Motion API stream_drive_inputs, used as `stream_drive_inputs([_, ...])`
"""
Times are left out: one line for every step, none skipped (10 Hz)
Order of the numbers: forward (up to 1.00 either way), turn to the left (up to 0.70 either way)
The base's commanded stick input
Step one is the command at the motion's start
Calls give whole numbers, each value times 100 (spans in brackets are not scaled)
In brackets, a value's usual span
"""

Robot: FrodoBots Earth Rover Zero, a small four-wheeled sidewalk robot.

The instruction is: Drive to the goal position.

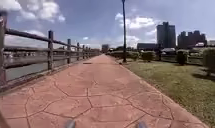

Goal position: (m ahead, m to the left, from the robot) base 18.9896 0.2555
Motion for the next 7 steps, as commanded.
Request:
stream_drive_inputs([0,0])
stream_drive_inputs([0,0])
stream_drive_inputs([0,0])
stream_drive_inputs([0,0])
stream_drive_inputs([0,0])
stream_drive_inputs([0,0])
stream_drive_inputs([0,0])
